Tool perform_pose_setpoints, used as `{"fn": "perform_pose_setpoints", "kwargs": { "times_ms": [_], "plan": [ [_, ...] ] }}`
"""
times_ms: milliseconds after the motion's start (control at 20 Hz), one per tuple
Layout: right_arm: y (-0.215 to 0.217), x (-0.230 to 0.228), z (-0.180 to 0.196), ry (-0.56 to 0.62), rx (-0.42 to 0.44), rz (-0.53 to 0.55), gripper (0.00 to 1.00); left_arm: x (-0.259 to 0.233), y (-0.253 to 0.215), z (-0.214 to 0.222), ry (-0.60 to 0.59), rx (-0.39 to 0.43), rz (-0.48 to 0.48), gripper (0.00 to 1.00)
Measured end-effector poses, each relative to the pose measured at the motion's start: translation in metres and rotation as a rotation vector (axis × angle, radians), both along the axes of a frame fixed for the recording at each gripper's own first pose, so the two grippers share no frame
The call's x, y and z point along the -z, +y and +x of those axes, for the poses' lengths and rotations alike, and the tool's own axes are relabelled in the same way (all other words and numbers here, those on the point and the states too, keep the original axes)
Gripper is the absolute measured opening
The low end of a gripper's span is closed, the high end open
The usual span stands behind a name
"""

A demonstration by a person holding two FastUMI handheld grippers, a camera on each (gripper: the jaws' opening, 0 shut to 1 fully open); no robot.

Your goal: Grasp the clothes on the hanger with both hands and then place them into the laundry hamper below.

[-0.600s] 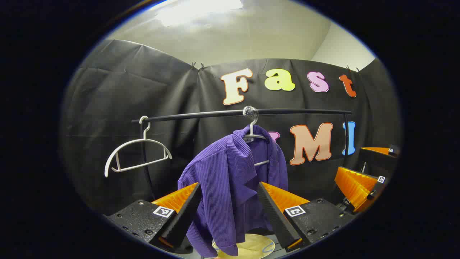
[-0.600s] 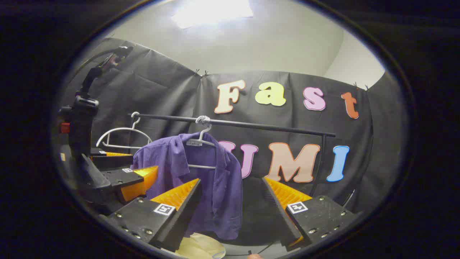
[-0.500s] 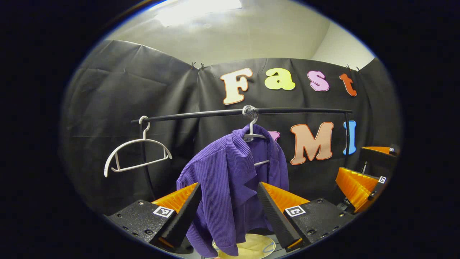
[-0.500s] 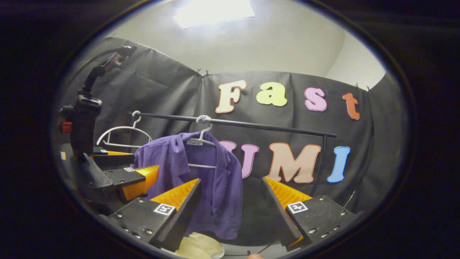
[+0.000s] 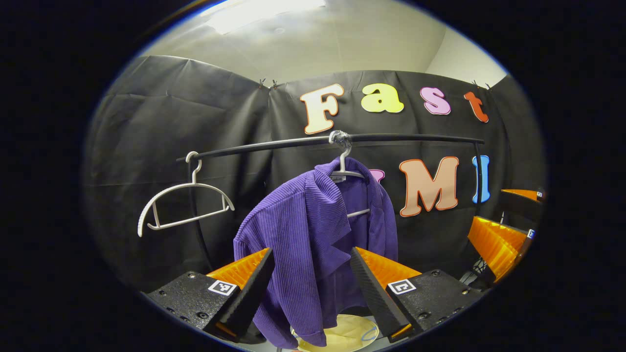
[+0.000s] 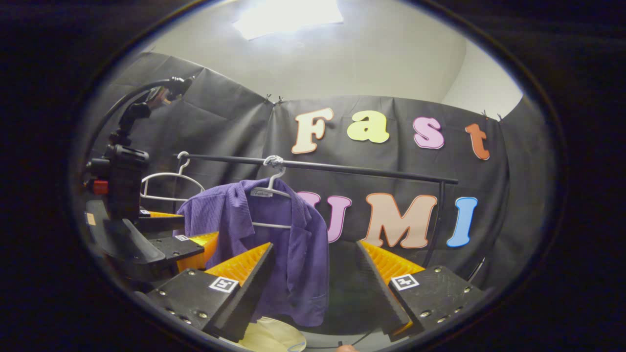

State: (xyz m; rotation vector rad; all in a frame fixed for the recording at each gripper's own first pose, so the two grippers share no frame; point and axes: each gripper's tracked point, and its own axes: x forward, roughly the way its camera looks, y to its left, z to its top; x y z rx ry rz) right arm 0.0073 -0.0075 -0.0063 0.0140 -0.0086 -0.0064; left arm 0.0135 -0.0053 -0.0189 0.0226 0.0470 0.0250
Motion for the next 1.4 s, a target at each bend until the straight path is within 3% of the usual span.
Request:
{"fn": "perform_pose_setpoints", "kwargs": {
  "times_ms": [250, 400, 850, 1050, 1250, 1350, 1400],
  "plan": [
    [-0.012, 0.005, -0.001, 0.005, 0.029, 0.003, 0.98, 0.020, -0.001, 0.016, 0.039, -0.019, 0.023, 0.95],
    [-0.021, 0.007, -0.003, 0.010, 0.050, -0.007, 0.98, 0.037, 0.005, 0.028, 0.067, -0.063, 0.040, 0.85],
    [-0.048, 0.018, 0.001, 0.043, 0.099, -0.052, 0.98, 0.077, 0.016, 0.062, 0.114, -0.168, 0.094, 0.87],
    [-0.054, 0.024, 0.010, 0.056, 0.098, -0.054, 0.98, 0.080, 0.025, 0.076, 0.111, -0.202, 0.125, 0.81],
    [-0.053, 0.032, 0.018, 0.066, 0.087, -0.041, 0.98, 0.082, 0.045, 0.081, 0.115, -0.240, 0.101, 0.27],
    [-0.051, 0.037, 0.023, 0.073, 0.074, -0.031, 0.98, 0.081, 0.044, 0.088, 0.120, -0.217, 0.086, 0.00],
    [-0.049, 0.040, 0.025, 0.077, 0.067, -0.028, 0.98, 0.080, 0.044, 0.084, 0.121, -0.205, 0.086, 0.00]
  ]
}}
